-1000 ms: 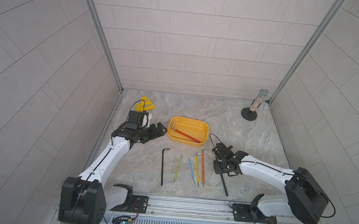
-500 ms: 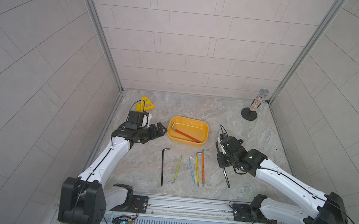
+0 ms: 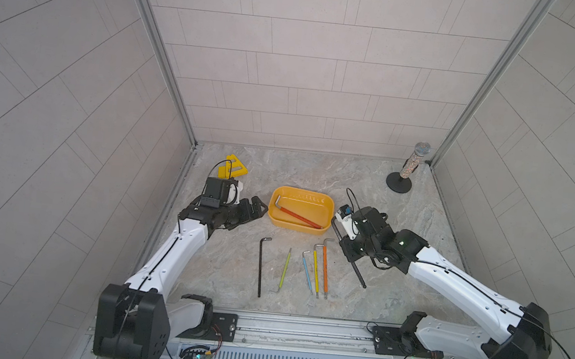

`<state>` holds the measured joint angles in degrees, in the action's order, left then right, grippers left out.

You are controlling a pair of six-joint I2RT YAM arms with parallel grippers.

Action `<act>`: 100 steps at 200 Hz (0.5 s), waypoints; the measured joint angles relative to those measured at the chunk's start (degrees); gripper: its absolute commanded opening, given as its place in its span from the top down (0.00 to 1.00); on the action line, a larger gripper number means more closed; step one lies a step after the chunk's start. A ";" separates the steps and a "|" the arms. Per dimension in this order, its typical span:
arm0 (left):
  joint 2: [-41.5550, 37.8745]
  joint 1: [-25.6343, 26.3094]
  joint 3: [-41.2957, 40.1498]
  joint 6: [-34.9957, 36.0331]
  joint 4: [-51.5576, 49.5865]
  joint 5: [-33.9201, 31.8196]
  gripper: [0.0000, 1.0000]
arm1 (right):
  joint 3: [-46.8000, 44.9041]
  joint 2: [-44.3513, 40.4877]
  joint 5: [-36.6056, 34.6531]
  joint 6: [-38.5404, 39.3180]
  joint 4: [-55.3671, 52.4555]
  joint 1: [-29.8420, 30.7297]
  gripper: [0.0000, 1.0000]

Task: Put the hex key on the desktop into the storage box
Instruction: Place the Allen key in the storage box.

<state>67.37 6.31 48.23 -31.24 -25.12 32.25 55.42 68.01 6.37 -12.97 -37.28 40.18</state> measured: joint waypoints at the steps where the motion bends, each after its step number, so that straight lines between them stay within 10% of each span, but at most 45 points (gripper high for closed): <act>1: 0.00 0.00 0.00 0.00 0.00 0.00 0.02 | 0.04 0.07 0.02 0.11 0.02 0.00 1.00; 100: 0.00 0.00 0.00 0.00 -0.02 -0.02 0.02 | 8.98 11.67 2.56 11.17 0.33 -0.39 1.00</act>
<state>67.37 6.31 48.23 -31.24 -25.15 32.23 64.40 79.68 8.93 -1.80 -36.95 39.79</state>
